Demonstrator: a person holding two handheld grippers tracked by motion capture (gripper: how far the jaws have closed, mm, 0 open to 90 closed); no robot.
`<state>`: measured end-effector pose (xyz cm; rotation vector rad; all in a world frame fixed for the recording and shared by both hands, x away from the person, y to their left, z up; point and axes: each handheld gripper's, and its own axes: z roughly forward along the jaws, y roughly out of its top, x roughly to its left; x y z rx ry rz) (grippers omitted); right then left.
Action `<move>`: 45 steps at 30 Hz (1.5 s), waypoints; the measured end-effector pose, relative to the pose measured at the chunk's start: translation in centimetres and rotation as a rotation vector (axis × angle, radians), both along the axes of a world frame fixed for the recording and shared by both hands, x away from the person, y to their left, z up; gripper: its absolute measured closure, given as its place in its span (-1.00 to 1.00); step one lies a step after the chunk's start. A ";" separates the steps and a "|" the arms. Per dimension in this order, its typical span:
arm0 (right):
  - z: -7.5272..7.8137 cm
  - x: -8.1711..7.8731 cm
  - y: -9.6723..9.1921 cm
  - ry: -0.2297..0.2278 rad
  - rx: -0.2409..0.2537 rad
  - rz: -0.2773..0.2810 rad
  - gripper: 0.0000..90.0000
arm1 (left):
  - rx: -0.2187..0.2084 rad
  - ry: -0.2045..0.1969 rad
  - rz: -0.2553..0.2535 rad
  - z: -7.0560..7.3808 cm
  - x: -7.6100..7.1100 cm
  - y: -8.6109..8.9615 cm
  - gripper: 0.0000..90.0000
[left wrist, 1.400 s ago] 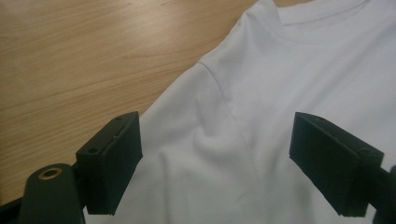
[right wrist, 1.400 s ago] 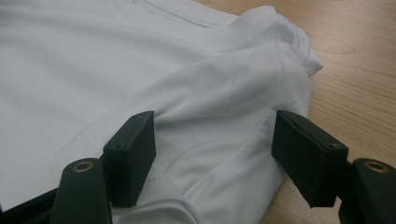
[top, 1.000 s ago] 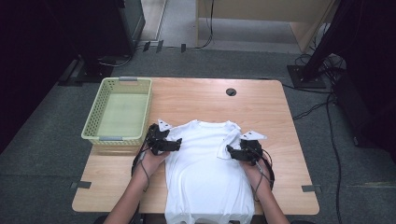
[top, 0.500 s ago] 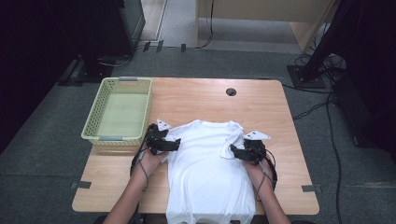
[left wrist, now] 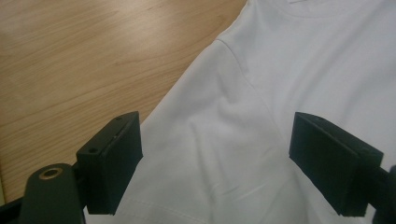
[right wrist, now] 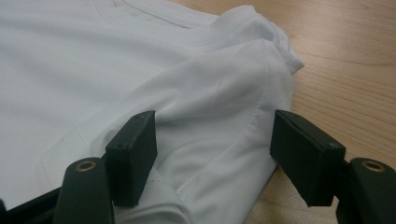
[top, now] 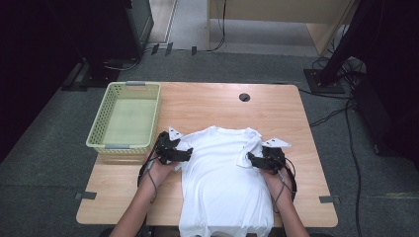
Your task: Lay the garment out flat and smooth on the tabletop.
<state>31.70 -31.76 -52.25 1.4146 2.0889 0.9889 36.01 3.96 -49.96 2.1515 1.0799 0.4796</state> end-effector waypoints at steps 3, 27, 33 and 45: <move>0.0 0.0 -0.2 0.003 0.001 -0.007 -0.30 | -0.001 0.027 0.017 -0.1 0.1 0.1 -0.62; 0.1 0.0 -1.7 0.012 -0.002 -0.037 -0.30 | -0.028 0.057 0.007 -0.5 0.3 0.6 -0.49; 0.1 0.0 -2.0 0.015 -0.003 -0.045 -0.30 | -0.004 0.039 0.021 -0.8 0.4 0.6 -0.49; 0.1 0.0 -2.0 0.014 -0.004 -0.047 -0.30 | -0.005 0.018 0.049 -1.4 0.8 1.2 -0.49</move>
